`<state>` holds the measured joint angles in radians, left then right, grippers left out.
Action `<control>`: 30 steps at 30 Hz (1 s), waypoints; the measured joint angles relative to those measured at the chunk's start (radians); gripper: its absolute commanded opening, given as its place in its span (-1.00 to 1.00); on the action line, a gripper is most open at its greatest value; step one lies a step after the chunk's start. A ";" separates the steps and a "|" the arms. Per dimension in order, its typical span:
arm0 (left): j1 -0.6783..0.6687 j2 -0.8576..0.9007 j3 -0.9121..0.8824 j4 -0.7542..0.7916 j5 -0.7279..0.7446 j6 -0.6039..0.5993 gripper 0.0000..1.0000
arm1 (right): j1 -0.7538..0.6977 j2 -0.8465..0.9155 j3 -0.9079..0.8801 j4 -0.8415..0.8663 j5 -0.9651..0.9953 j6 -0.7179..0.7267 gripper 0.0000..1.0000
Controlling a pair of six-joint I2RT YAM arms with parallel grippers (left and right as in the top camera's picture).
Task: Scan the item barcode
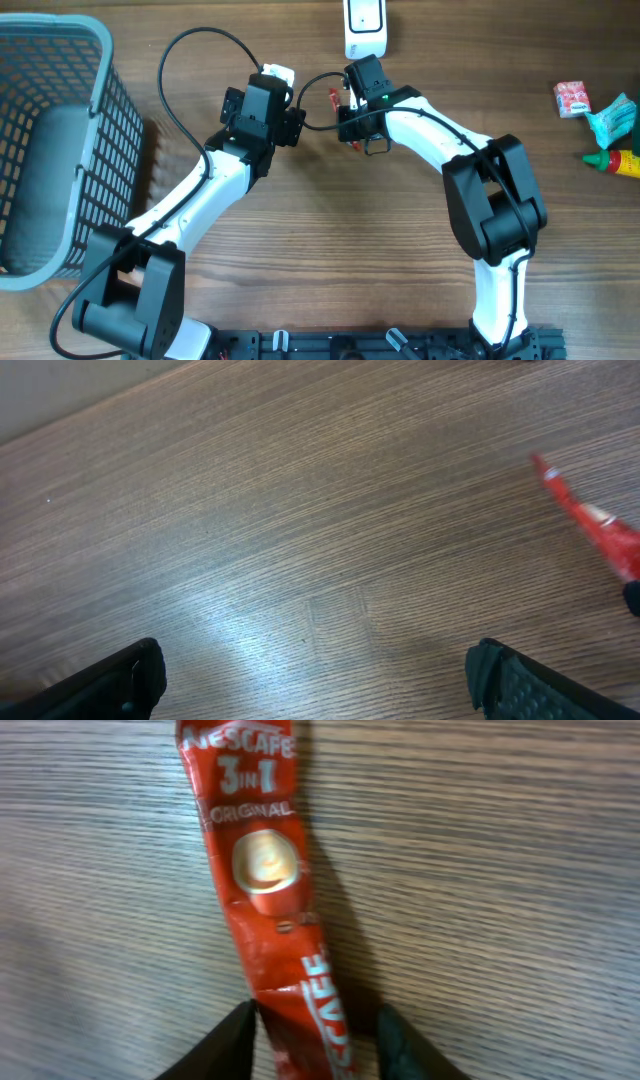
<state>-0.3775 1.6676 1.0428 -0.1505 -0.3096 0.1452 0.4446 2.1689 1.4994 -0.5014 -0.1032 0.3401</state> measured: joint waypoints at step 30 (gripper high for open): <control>0.000 0.000 0.000 0.000 0.000 0.000 1.00 | -0.179 0.033 0.024 -0.194 -0.557 -0.139 -0.91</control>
<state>-0.3775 1.6676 1.0428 -0.1505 -0.3096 0.1452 0.2653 2.2021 1.5234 -0.6956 -0.6598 0.2008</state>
